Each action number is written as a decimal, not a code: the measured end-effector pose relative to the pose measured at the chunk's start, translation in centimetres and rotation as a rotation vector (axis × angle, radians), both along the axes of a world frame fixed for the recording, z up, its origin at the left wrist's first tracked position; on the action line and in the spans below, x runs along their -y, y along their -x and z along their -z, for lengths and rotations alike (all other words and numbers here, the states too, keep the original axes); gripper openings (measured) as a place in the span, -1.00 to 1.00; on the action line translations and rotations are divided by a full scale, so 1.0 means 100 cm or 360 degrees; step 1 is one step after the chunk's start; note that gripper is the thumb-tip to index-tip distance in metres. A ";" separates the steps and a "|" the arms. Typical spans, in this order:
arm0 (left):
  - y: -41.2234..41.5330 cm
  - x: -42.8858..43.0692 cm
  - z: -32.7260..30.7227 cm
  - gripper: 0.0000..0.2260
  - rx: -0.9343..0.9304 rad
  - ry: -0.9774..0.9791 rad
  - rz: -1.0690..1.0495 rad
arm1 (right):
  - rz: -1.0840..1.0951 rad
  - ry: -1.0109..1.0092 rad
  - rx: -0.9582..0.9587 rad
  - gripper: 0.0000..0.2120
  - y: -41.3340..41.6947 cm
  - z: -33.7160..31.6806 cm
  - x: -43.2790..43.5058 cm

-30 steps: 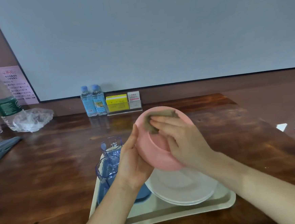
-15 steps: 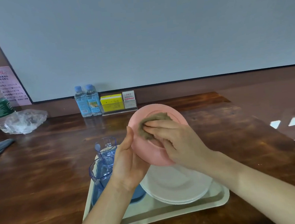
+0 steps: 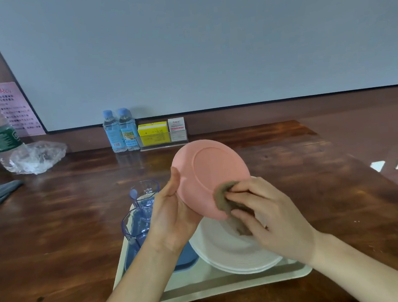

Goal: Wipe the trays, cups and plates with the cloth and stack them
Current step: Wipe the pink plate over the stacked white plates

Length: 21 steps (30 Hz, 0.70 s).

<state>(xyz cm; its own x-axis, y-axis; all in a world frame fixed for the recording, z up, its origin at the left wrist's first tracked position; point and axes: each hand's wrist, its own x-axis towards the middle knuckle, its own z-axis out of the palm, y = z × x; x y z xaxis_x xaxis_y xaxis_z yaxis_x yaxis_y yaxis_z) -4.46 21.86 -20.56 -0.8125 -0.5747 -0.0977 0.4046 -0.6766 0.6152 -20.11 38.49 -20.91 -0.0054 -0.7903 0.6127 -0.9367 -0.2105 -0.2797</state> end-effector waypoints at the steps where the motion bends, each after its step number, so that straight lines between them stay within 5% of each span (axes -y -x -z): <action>1: 0.000 -0.001 0.000 -0.40 0.0016 0.0008 0.0017 | -0.0110 -0.0020 -0.0047 -0.71 -0.004 -0.004 0.002; 8: -0.006 -0.010 -0.001 -0.15 -0.0046 0.0021 0.0136 | -0.0401 -0.0068 -0.0514 -0.65 -0.014 -0.038 0.055; 15: -0.001 -0.013 -0.006 -0.10 -0.0088 0.0121 0.0156 | -0.0028 -0.0092 -0.0225 -0.58 0.013 -0.056 0.074; 21: 0.001 -0.014 -0.004 -0.11 -0.0115 0.0098 0.0066 | -0.0285 -0.0144 -0.0406 -0.61 -0.011 -0.043 0.067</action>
